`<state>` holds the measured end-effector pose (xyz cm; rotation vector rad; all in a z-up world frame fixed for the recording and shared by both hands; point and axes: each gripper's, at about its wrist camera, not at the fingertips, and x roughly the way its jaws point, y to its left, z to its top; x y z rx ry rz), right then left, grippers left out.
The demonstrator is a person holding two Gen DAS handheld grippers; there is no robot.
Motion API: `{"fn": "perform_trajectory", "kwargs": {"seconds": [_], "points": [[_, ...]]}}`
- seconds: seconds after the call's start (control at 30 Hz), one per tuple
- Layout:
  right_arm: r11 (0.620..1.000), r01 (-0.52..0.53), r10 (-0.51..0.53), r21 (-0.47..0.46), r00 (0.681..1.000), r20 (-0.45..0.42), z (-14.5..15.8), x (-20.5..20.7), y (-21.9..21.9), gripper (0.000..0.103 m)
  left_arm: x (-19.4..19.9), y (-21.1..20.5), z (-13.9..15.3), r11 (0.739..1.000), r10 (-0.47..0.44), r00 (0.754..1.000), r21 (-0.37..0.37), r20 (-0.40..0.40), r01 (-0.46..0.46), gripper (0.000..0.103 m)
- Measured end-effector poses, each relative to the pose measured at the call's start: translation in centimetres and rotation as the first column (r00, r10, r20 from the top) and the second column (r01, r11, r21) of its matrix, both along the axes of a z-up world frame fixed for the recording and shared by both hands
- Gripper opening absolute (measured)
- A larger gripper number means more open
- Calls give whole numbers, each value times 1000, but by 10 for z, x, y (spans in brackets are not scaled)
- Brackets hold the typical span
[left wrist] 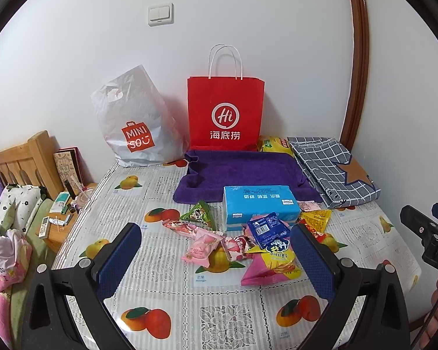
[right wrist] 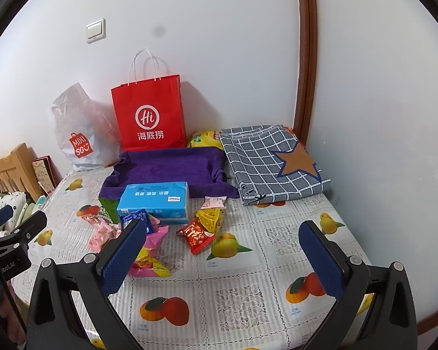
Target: Organize snacks
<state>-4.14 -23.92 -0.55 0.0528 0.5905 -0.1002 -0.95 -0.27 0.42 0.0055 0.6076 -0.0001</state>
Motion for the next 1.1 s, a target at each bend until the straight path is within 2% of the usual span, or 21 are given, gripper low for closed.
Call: {"fn": "perform_trajectory", "kwargs": {"seconds": [1.1], "points": [[1000,-17,17,0,1000,25,4,-6,5,103,-11,4,5,1000,-10,999,-14,32,11,103]]}}
